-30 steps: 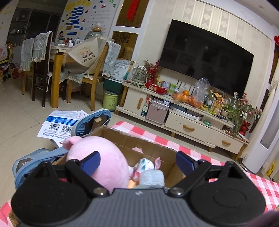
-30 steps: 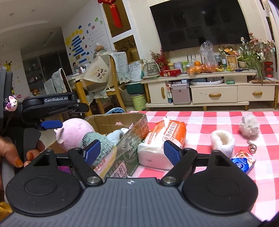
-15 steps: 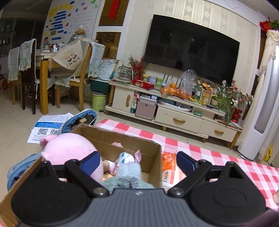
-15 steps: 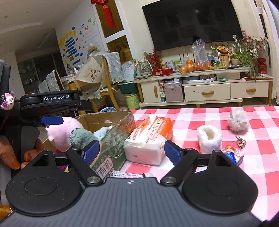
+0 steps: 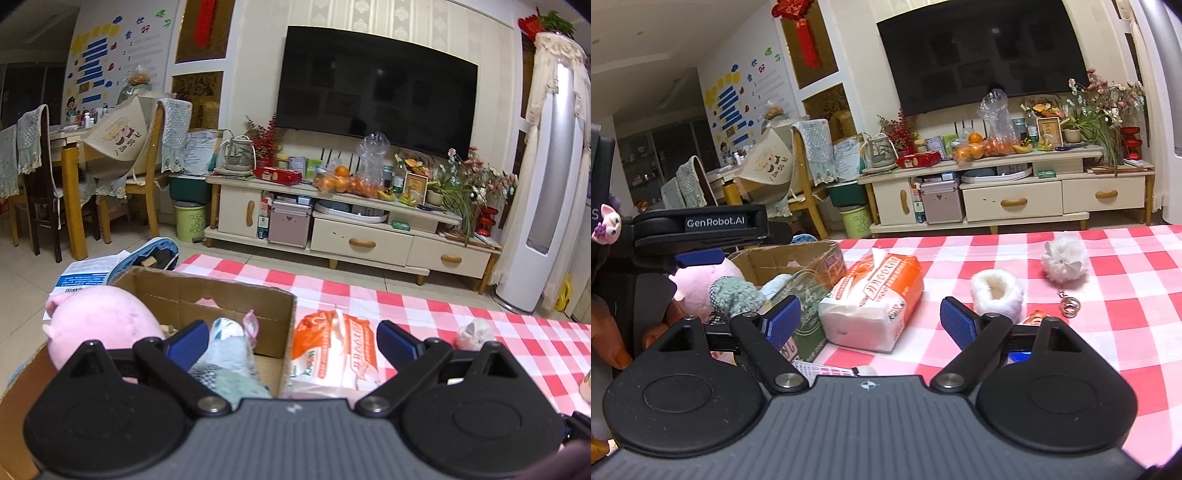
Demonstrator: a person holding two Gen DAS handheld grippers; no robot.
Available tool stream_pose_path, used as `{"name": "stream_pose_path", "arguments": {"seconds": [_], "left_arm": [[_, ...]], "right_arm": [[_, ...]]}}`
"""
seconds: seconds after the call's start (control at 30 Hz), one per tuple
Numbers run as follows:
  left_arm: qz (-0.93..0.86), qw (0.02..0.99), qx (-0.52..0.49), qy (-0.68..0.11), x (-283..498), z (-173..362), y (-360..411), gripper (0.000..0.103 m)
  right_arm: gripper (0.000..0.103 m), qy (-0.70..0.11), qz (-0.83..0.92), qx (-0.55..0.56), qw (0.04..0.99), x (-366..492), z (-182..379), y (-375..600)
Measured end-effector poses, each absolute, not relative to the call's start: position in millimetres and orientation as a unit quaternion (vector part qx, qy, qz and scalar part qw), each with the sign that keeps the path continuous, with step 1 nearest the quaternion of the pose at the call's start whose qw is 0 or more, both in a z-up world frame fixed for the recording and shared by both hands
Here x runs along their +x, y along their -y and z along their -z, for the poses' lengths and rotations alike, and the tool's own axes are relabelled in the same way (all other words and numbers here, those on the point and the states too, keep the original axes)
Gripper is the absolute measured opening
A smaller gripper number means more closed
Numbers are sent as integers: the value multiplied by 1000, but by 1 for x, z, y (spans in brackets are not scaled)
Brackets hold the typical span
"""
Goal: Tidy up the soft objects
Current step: 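Move both open tools back over the items left on the table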
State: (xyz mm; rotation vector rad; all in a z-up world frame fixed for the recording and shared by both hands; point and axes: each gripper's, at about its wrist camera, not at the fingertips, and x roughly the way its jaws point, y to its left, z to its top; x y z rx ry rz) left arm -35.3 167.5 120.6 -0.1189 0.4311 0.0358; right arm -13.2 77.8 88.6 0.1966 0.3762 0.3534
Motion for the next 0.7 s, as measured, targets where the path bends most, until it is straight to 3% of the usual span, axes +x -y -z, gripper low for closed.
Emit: {"name": "stream_pose_path", "arguments": {"seconds": [0.7], "left_arm": [[0,974,-21,-226,-32,-115,-130,99]], "right_arm": [[103,-183,-131,89,970,-7,-82,-70]]}}
